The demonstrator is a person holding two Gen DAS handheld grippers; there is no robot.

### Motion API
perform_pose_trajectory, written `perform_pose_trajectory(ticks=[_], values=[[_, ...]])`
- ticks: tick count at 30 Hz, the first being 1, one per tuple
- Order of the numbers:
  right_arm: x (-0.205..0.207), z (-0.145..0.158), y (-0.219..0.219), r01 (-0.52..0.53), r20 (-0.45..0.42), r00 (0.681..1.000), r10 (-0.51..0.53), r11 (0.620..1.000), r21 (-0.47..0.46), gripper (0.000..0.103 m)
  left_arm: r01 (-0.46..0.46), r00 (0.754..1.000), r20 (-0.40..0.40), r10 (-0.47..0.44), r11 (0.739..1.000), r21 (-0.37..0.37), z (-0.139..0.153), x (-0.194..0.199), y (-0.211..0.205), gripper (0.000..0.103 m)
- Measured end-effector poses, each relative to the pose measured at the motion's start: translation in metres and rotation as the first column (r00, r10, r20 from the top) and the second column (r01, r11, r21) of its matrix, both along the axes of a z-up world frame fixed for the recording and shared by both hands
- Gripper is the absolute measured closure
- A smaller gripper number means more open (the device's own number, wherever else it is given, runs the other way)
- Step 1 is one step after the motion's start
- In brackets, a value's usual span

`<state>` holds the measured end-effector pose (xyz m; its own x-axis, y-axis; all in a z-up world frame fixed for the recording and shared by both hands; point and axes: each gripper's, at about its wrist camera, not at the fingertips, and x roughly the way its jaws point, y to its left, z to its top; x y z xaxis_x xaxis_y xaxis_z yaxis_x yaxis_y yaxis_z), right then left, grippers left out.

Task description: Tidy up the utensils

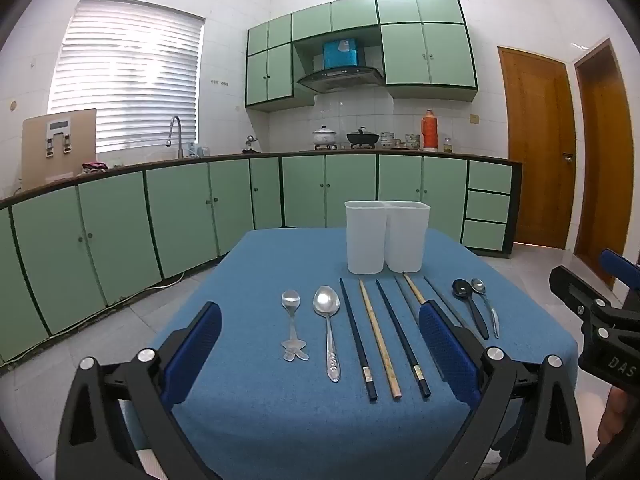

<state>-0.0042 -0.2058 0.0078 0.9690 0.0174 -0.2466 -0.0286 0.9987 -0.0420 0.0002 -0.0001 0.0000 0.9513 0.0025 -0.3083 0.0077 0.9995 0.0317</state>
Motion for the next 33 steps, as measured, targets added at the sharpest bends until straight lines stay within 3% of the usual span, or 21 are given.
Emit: perform_pose_trajectory(ticks=[33], values=[[0.001,-0.001,0.0,0.0,0.002,1.0,0.0,1.0,0.0,0.005,-0.013,1.0,0.011,0.013,1.0,-0.006,0.0,0.005,0.012,0.006]])
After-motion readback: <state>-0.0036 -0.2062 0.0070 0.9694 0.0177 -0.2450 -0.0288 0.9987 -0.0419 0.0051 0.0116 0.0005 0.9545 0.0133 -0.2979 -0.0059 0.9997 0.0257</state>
